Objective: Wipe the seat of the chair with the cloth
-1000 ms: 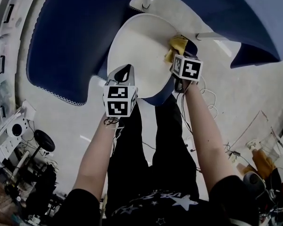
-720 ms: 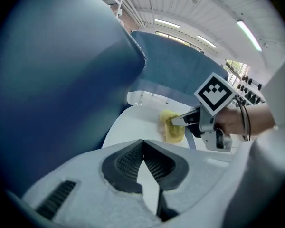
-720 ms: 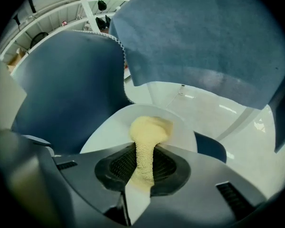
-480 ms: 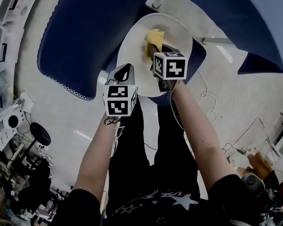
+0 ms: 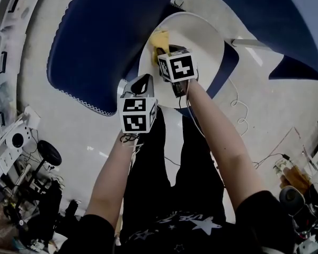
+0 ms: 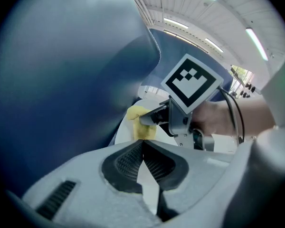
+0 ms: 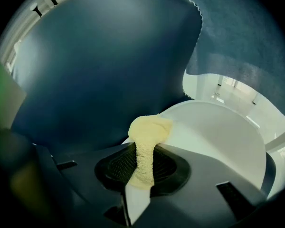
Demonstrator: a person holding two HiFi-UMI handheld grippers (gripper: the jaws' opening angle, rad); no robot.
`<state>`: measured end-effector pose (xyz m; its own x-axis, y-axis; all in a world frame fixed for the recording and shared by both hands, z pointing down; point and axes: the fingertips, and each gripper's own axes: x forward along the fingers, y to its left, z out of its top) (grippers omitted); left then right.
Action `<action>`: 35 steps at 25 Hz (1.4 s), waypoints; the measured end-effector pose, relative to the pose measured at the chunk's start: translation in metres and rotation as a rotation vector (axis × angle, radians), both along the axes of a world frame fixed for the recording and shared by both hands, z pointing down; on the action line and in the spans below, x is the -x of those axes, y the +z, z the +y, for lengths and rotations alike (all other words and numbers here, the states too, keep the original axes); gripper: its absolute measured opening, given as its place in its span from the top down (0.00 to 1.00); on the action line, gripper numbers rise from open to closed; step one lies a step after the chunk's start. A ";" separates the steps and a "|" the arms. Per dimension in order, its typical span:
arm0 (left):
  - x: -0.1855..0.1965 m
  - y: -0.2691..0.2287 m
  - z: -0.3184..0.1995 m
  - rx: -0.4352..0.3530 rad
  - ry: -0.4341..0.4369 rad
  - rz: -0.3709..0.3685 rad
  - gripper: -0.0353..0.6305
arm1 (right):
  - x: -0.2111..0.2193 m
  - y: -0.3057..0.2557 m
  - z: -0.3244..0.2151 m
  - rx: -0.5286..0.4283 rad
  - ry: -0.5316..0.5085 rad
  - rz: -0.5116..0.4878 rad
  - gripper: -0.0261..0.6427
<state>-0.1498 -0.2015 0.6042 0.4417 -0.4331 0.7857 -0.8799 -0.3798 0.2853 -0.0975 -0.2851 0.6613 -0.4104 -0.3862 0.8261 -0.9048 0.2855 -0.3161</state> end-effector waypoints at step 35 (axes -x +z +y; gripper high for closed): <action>-0.106 -0.001 0.069 0.077 0.239 0.026 0.92 | -0.220 0.013 0.155 0.137 0.345 0.153 0.86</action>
<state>-0.0441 -0.1324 0.6030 0.5446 -0.2529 0.7997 -0.7599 -0.5523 0.3428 0.1222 -0.1305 0.6740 -0.1439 -0.3617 0.9211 -0.9797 -0.0792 -0.1841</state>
